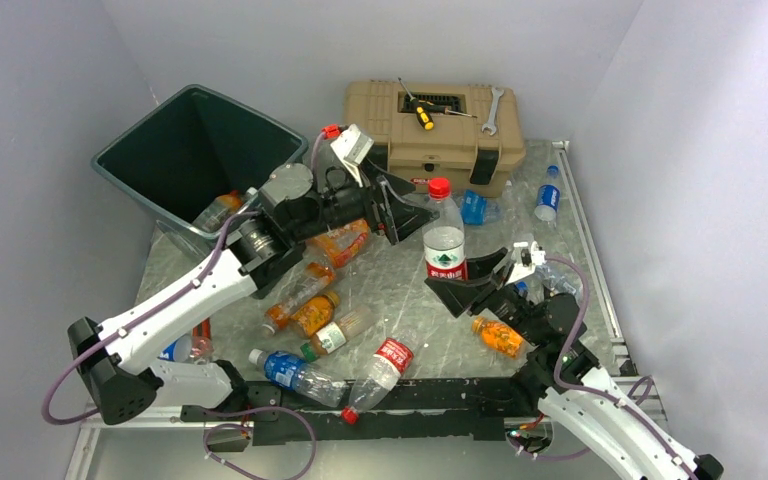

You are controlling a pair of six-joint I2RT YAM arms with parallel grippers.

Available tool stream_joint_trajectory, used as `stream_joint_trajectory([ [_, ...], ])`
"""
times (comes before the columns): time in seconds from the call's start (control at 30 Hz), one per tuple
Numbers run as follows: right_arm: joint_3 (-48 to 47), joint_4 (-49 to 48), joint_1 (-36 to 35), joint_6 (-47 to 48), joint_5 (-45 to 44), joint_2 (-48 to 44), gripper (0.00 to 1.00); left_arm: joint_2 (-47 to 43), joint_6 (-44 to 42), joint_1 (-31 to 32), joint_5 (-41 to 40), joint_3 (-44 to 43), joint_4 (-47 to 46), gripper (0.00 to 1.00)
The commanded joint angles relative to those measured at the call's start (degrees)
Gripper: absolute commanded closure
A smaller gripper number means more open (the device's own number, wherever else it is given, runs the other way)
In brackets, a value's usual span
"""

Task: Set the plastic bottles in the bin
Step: Pick up the plastic bottle at the center of the board.

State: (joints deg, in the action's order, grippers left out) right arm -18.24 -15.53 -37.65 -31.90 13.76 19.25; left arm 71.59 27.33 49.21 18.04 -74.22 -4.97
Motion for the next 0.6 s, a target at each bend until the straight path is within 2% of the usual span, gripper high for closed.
stream_joint_trajectory([
  [0.0, 0.1, -9.4, -0.2, -2.2, 2.5, 1.3, 1.00, 0.9, 2.7, 0.1, 2.7, -0.8, -4.5, 0.01],
  [0.17, 1.6, -12.0, -0.2, -3.6, 3.5, 3.0, 1.00, 2.4, 2.7, 0.2, 4.7, -1.6, -5.4, 0.01],
  [0.37, 2.2, -11.5, -0.2, -3.3, 3.6, 3.5, 1.00, 4.2, 2.9, 0.5, 7.9, -2.6, -5.9, 0.07],
  [0.57, 2.4, -10.3, -0.2, -3.1, 2.9, 3.9, 1.00, 5.1, 2.5, 1.0, 9.4, -3.0, -5.8, 0.24],
])
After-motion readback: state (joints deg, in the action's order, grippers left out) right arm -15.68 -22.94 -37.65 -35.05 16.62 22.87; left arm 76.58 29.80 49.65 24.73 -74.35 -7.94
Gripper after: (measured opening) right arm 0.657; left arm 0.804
